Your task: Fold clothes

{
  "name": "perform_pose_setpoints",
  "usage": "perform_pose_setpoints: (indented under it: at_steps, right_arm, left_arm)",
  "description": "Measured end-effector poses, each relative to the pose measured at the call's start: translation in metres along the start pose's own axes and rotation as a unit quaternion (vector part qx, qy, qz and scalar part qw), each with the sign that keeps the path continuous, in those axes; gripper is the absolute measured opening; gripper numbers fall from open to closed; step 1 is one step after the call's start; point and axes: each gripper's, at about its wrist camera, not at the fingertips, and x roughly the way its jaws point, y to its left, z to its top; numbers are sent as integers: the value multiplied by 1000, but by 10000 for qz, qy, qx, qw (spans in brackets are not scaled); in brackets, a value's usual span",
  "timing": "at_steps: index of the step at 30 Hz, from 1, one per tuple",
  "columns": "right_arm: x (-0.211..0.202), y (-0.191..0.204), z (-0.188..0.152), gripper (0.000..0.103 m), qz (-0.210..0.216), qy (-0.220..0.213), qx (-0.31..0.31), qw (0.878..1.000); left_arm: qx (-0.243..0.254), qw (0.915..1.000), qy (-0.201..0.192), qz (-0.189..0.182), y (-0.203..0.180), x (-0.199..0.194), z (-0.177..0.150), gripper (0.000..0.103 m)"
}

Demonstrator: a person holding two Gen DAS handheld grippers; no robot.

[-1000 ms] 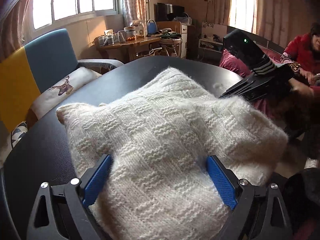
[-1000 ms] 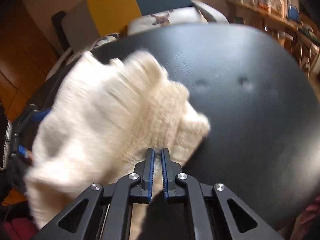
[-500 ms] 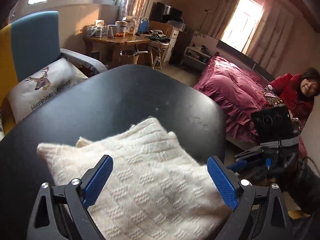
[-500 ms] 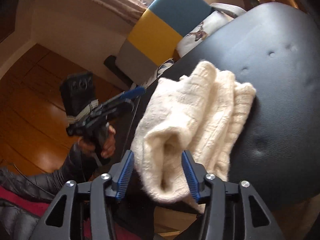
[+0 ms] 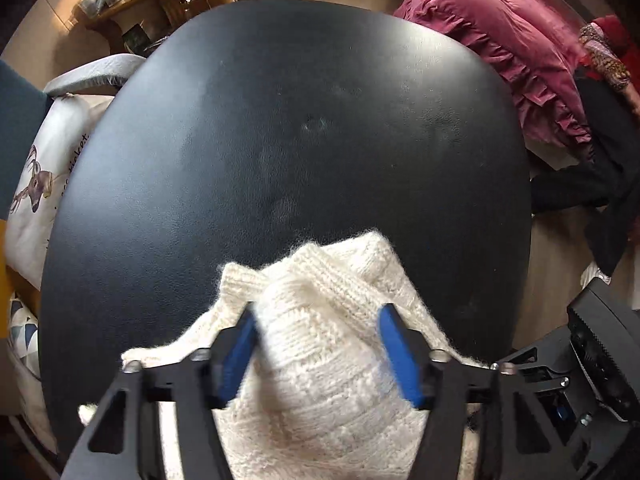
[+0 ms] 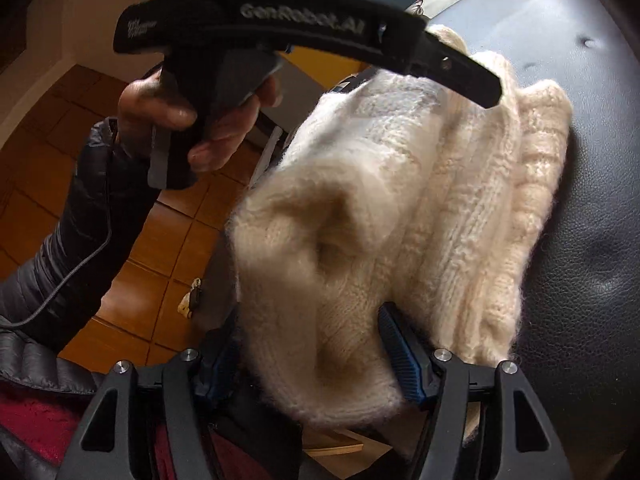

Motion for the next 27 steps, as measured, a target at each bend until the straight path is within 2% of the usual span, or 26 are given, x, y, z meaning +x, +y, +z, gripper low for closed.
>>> perform_pose_setpoints:
  at_steps: [2, 5, 6, 8, 10, 11, 13, 15, 18, 19, 23, 27]
  right_arm:
    - [1, 2, -4, 67, -5, -67, -227, 9997]
    - [2, 6, -9, 63, -161, -96, -577, 9982]
    - [4, 8, -9, 59, -362, -87, -625, 9973]
    - [6, 13, -10, 36, -724, -64, -779, 9943]
    - [7, 18, -11, 29, -933, -59, -959, 9910]
    - [6, 21, -12, 24, -915, -61, -1009, 9907]
    - [4, 20, -14, 19, -786, -139, -1008, 9917]
    - [3, 5, -17, 19, -328, -179, -668, 9971]
    - [2, -11, -28, 15, 28, -260, -693, 9973]
    - [1, -11, -31, 12, -15, -343, -842, 9959]
    - [0, -8, -38, 12, -5, -444, -1183, 9920]
    - [-7, -13, -44, 12, 311, -540, -1097, 9920]
  left_arm:
    - [-235, 9995, -216, -82, 5, -12, -8, 28]
    - [-587, 9966, -541, -205, 14, -29, -19, 16]
    - [-704, 9951, -648, -246, 16, -35, -23, 15]
    - [-953, 9909, -890, -344, 22, -47, -32, 13]
    - [-1147, 9855, -1125, -552, 23, -49, -35, 12]
    - [-1191, 9837, -1182, -650, 22, -45, -33, 12]
    - [-1278, 9797, -1295, -848, 19, -38, -29, 12]
    - [-1364, 9750, -1407, -1044, 17, -30, -25, 11]
    - [-1492, 9670, -1574, -1338, 13, -18, -19, 11]
    - [-1535, 9640, -1629, -1436, 12, -15, -17, 11]
    - [-1701, 9506, -1847, -1824, 7, 1, -9, 11]
    - [-1864, 9349, -2060, -2208, 2, 16, -1, 12]
